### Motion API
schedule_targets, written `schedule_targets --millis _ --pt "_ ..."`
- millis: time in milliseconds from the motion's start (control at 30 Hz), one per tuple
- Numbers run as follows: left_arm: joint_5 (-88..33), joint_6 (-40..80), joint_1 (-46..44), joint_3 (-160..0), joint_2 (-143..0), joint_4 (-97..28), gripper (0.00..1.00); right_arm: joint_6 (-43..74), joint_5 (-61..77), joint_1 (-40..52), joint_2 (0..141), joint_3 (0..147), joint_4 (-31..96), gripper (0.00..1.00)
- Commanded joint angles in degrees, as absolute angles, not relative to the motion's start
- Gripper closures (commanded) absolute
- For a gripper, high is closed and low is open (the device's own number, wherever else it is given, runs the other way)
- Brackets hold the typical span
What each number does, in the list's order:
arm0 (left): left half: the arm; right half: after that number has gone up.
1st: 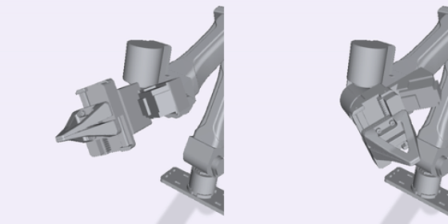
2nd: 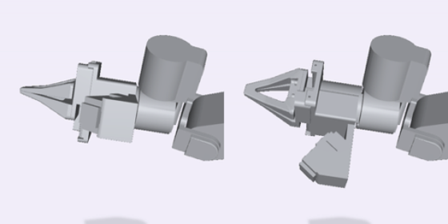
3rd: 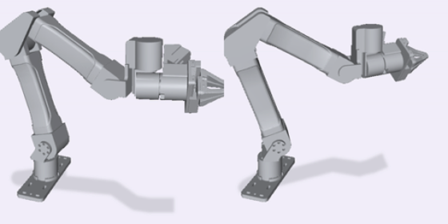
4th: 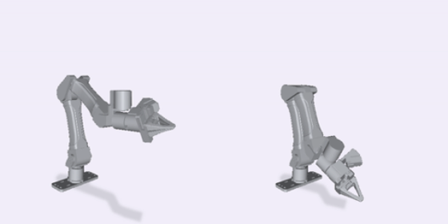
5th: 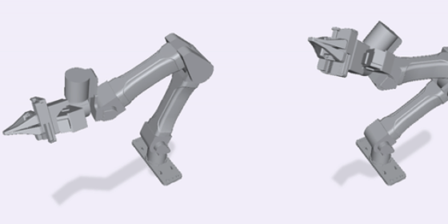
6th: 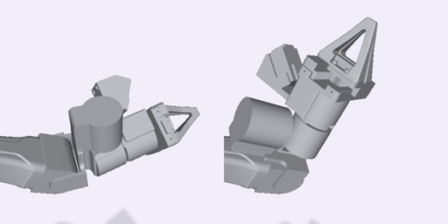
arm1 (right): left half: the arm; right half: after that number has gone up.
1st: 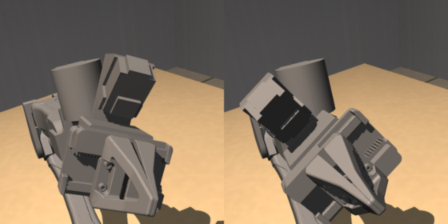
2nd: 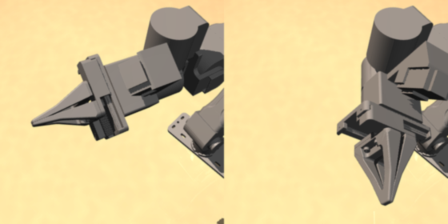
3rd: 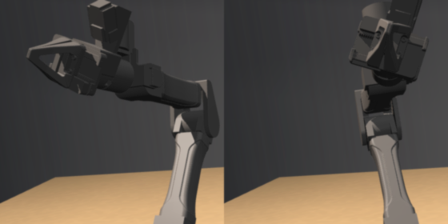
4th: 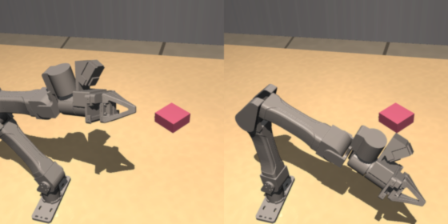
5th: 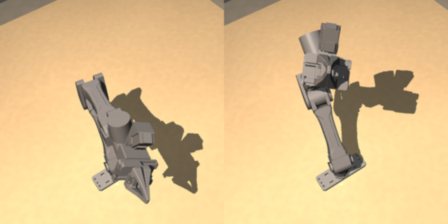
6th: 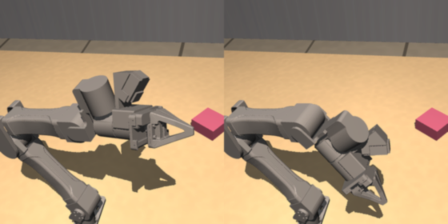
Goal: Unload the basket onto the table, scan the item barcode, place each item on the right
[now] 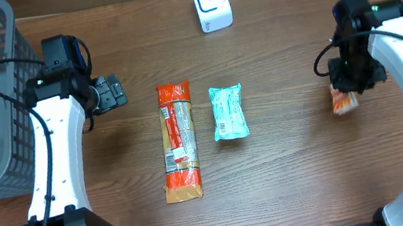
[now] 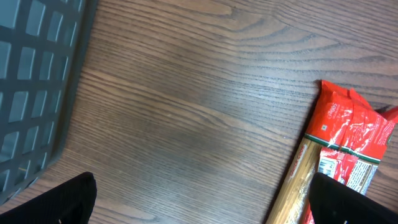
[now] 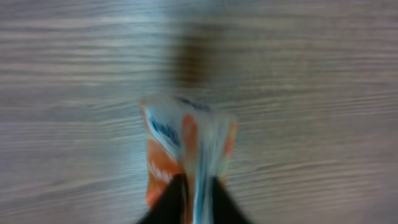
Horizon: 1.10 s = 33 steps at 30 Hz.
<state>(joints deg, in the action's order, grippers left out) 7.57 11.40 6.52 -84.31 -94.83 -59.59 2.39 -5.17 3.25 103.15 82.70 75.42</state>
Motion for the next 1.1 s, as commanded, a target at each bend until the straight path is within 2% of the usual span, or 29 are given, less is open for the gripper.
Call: schedule_targets --millis 0,133,400,733,1067 --pt "7.9 10.9 6.7 -83.9 -94.9 -59.6 0.0 3.3 -4.5 2.2 102.9 79.9 73.2 0.13" --pt "7.9 10.9 6.7 -83.9 -94.9 -59.6 0.0 3.3 -3.6 2.2 102.9 79.5 71.9 0.0" --pt "7.9 10.9 6.7 -83.9 -94.9 -59.5 0.0 3.2 7.7 2.2 102.9 79.5 64.9 0.0" --pt "7.9 10.9 6.7 -83.9 -94.9 -59.6 0.0 3.2 7.6 2.2 102.9 79.5 55.4 0.0" --pt "7.9 10.9 6.7 -83.9 -94.9 -59.6 0.0 3.2 7.6 2.2 102.9 79.5 54.1 0.0"
